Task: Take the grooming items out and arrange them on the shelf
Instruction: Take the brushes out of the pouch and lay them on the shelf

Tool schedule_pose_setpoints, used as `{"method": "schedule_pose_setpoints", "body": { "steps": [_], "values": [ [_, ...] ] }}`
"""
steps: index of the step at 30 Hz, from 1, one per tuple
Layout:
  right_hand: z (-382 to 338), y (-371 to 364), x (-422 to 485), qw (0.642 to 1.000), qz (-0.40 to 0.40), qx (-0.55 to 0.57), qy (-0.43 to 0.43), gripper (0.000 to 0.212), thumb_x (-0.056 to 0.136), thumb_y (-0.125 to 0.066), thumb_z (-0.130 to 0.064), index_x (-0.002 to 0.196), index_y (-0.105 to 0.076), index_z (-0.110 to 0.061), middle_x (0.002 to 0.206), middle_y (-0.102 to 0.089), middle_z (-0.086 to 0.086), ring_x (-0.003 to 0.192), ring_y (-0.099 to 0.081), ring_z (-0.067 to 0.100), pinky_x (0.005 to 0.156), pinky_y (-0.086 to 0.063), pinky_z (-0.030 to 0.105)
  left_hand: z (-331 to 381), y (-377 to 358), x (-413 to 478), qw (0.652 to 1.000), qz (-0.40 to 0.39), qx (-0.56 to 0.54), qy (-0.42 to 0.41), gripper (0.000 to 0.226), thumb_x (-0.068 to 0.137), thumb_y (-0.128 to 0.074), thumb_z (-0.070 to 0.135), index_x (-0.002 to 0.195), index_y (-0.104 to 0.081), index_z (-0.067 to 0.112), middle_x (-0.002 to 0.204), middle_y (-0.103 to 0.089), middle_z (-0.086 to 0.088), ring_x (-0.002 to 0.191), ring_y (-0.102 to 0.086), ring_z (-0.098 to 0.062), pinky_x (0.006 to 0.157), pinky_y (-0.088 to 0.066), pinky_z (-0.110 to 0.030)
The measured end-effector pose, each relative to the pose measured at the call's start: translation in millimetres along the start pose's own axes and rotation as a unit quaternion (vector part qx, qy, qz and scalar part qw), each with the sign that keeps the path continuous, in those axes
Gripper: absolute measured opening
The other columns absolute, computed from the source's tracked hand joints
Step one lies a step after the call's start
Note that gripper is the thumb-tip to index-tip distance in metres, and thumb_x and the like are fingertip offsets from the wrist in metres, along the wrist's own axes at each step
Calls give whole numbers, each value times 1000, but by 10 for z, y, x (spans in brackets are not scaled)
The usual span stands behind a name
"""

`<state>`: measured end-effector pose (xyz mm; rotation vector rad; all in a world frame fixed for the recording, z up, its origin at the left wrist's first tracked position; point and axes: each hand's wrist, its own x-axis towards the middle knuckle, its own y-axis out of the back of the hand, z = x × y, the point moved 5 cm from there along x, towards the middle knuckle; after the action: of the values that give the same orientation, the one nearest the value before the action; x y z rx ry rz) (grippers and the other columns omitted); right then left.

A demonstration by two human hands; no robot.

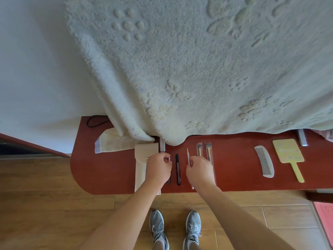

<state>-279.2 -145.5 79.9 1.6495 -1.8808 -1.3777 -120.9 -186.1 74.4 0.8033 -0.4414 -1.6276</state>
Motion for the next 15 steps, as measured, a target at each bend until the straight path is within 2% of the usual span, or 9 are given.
{"method": "schedule_pose_setpoints", "body": {
  "steps": [3, 5, 7, 12, 15],
  "values": [
    [14, -59, 62, 1000, -11, -9, -1, 31, 87, -52, -6, 62, -45, -22, 73, -50, -2, 58, -46, 6, 45, -28, 14, -22, -58, 46, 1000, -9, 15, 3, 25, 89, -69, 11, 113, -73, 12, 94, -74, -1, 79, -65, -11, 83, -52, -21],
    [32, -115, 96, 1000, -18, -12, -5, 18, 88, -53, -8, 73, -59, -17, 78, -56, -1, 63, -54, 9, 49, -40, 15, -52, -91, 68, 1000, -11, 23, 8, 26, 89, -69, 11, 115, -72, 12, 98, -74, -3, 83, -68, -14, 84, -53, -22],
    [53, -167, 118, 1000, -20, -11, -10, 14, 88, -54, -9, 83, -64, -16, 81, -59, -1, 66, -57, 11, 55, -50, 20, -74, -115, 81, 999, -11, 29, 12, 27, 89, -68, 11, 116, -72, 12, 99, -74, -4, 86, -69, -16, 86, -54, -25],
    [73, -216, 159, 999, -23, -22, -8, 12, 88, -53, -9, 85, -65, -12, 85, -57, 2, 70, -56, 15, 59, -46, 22, -102, -150, 107, 999, -8, 37, 18, 27, 87, -70, 10, 115, -72, 10, 100, -75, -5, 88, -70, -16, 87, -55, -28],
    [89, -245, 166, 999, -23, -30, -9, 10, 87, -53, -9, 82, -62, -10, 83, -53, 2, 68, -53, 16, 56, -39, 21, -95, -159, 122, 999, -4, 44, 13, 27, 86, -70, 10, 113, -72, 10, 100, -75, -5, 89, -70, -16, 86, -55, -27]
  ]
}}
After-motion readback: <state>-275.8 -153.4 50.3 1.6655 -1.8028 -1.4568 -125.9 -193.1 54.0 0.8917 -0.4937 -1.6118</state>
